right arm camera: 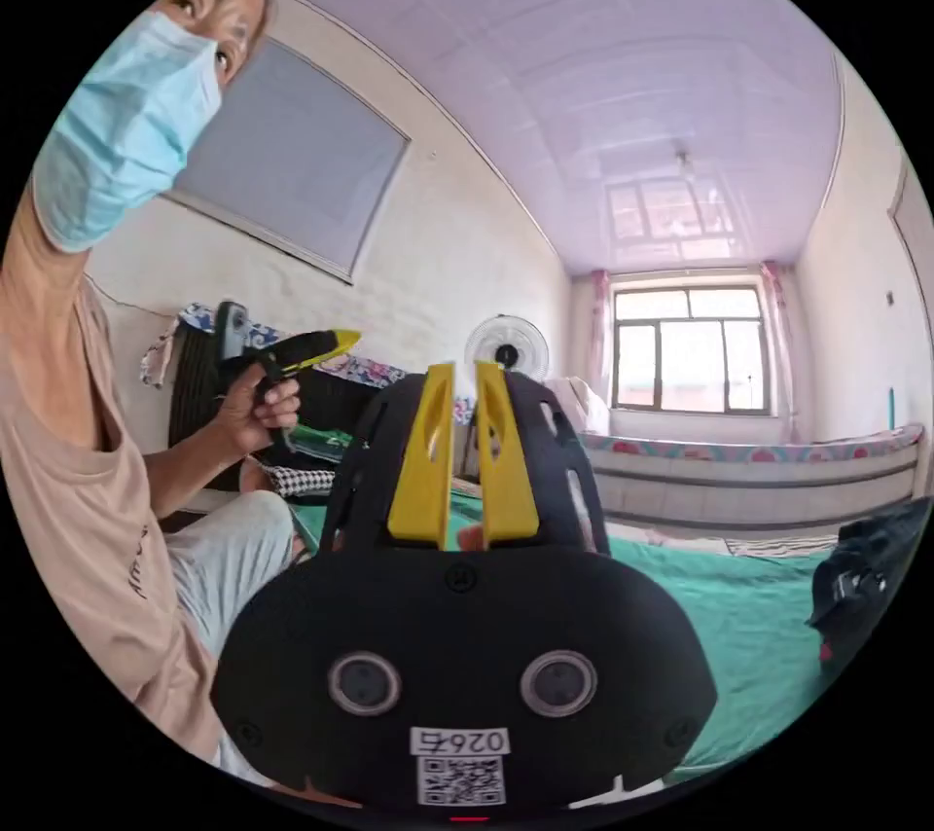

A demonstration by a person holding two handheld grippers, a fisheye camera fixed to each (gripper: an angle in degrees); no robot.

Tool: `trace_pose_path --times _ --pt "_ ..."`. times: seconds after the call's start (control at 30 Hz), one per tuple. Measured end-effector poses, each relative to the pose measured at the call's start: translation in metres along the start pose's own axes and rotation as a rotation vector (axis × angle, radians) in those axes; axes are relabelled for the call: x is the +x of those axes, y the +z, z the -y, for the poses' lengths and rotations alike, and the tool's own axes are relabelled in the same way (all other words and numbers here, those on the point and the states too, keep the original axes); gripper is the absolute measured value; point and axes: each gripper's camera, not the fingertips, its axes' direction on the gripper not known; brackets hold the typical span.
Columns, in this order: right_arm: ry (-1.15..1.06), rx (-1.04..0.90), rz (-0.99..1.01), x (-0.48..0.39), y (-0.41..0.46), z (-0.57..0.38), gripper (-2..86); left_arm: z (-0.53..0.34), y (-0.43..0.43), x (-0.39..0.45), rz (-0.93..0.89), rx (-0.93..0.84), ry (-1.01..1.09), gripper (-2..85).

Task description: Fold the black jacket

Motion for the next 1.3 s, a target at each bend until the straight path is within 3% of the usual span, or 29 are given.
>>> trace_pose_path --times 0.07,0.13,0.33,0.47,0.6,0.8,1.03,1.1,1.17,1.3 --pt "-0.009 -0.028 0.079 -0.001 0.029 0.026 10.7 -0.003 0.011 -0.011 -0.184 0.121 -0.087 -0.7" --pt "-0.066 -0.114 0.113 -0.001 0.059 0.047 0.7 -0.009 0.038 -0.017 -0.263 0.113 -0.121 -0.7" --pt "-0.095 -0.255 -0.266 0.05 0.115 0.111 -1.1 -0.064 0.199 -0.026 -0.52 -0.168 -0.234 0.3" --pt "0.042 -0.337 -0.62 0.152 0.12 0.151 -0.9 -0.141 0.331 -0.021 -0.638 -0.339 -0.304 4.9" --pt "0.216 -0.477 -0.907 0.296 0.112 0.183 -0.4 -0.223 0.449 -0.013 -0.736 -0.48 -0.401 0.5" --pt "0.454 -0.678 -1.184 0.502 0.107 0.213 5.5 -0.369 0.652 0.012 -0.835 -0.661 -0.596 5.4" --pt "0.75 -0.787 -1.109 0.641 0.141 0.196 10.5 -0.535 0.823 0.054 -0.799 -0.875 -0.769 16.3" --pt "0.837 -0.924 -1.112 0.67 0.169 0.177 12.1 -0.56 0.843 0.069 -0.797 -0.909 -0.754 17.3" --pt "0.868 -1.0 -1.102 0.677 0.192 0.168 11.3 -0.58 0.862 0.09 -0.88 -0.934 -0.74 18.4" --pt "0.772 -1.078 -1.013 0.648 0.248 0.181 3.4 -0.596 0.862 0.1 -0.869 -0.915 -0.716 18.3"
